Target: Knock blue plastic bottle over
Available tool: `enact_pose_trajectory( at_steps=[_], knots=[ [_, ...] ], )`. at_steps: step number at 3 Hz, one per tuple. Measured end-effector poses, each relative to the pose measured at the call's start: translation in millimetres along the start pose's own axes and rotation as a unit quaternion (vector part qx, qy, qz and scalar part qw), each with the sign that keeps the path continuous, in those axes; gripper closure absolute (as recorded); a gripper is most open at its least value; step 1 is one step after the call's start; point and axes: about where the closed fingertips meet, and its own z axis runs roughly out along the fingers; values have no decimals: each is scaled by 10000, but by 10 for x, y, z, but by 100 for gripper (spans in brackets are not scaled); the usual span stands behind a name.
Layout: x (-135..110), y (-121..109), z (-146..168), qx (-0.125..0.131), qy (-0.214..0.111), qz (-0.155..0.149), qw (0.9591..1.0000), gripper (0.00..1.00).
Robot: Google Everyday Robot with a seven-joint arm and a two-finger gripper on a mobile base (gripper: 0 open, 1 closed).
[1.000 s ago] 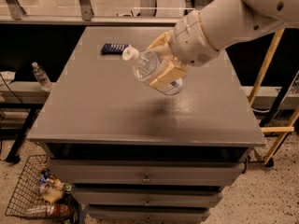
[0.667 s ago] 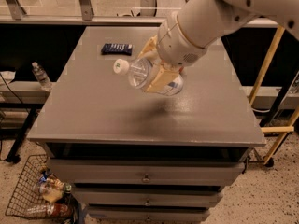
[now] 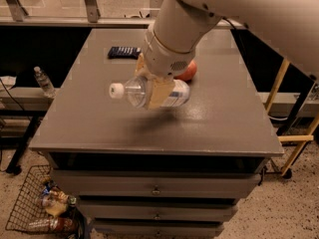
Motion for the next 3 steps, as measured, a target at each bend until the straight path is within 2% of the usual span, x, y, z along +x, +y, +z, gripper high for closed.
enact_pose_trajectory(
  at_steps=[2, 3],
  knots=[
    [-202, 75, 337, -630, 61, -262, 9977, 100],
    [-271, 101, 461, -837, 17, -335, 9959, 100]
  ],
)
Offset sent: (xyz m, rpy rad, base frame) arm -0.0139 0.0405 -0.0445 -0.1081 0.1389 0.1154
